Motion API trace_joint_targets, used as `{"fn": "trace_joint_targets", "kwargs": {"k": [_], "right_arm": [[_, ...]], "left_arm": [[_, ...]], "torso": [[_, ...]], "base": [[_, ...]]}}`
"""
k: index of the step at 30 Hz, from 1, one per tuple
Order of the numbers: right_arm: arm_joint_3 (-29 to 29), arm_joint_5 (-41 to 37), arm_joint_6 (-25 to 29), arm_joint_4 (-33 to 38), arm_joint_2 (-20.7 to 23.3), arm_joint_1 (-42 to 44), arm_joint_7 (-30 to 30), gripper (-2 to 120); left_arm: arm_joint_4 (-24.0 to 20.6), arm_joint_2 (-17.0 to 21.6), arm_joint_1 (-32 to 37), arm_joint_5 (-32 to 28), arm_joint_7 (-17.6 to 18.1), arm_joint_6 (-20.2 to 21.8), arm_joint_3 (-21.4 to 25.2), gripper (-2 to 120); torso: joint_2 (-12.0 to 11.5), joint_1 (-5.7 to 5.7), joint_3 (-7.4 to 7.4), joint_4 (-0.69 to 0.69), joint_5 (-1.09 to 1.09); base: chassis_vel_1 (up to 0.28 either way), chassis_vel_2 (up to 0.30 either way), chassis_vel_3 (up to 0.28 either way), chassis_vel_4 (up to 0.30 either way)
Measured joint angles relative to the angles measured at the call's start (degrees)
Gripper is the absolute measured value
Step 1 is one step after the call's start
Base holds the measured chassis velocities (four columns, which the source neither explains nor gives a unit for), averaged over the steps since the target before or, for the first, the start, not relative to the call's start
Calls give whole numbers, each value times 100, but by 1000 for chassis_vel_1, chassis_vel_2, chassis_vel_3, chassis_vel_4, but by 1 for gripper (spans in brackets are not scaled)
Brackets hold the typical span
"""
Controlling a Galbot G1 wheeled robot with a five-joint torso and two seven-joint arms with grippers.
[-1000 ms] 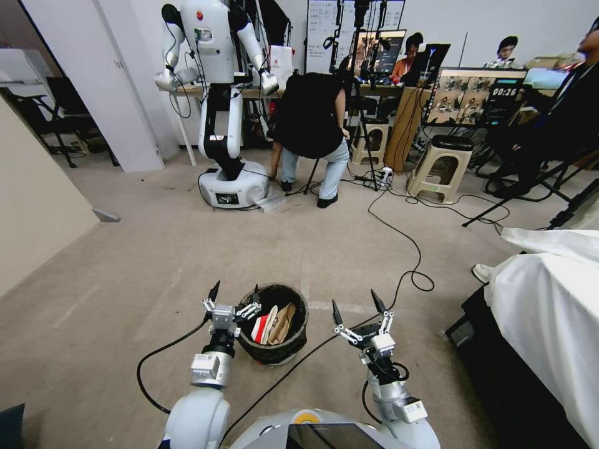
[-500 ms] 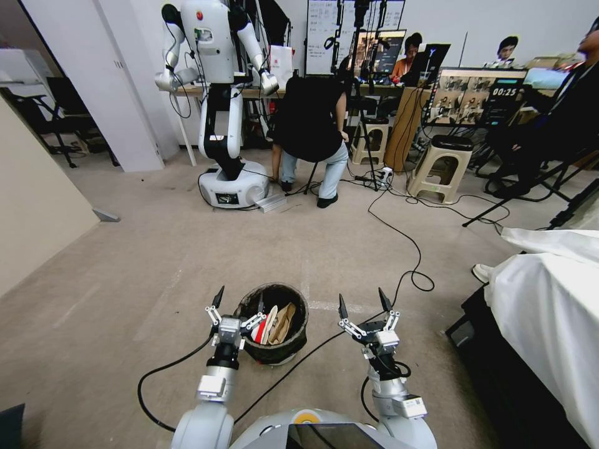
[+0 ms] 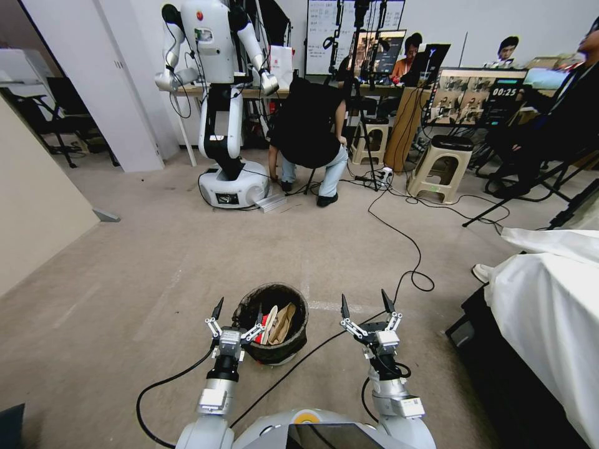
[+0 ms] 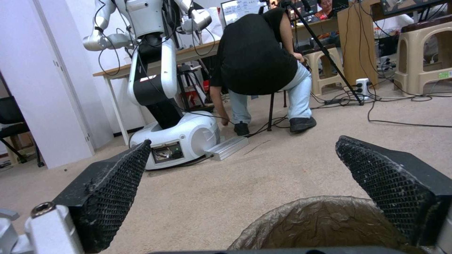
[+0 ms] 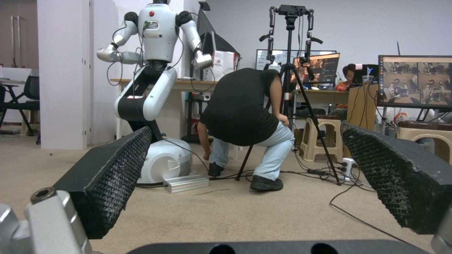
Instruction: Pick up the trash bin, then pick up the garbage from the floor and place it into the trash bin.
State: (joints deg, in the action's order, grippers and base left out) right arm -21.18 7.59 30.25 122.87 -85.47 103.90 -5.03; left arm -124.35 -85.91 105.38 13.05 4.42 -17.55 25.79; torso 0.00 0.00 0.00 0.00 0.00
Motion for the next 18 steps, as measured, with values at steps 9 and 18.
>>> {"fn": "trace_joint_targets", "kwargs": {"k": [9, 18], "right_arm": [[-1, -1, 0, 0, 1, 0, 5, 100], [-1, -3, 2, 0, 3, -1, 8, 100]], "left_arm": [[0, 0, -3, -2, 0, 11, 0, 100], [-1, 2, -6, -5, 0, 20, 1, 100]], "torso": [[0, 0, 0, 0, 0], [0, 0, 0, 0, 0]], "base": [[0, 0, 0, 0], [0, 0, 0, 0]]}}
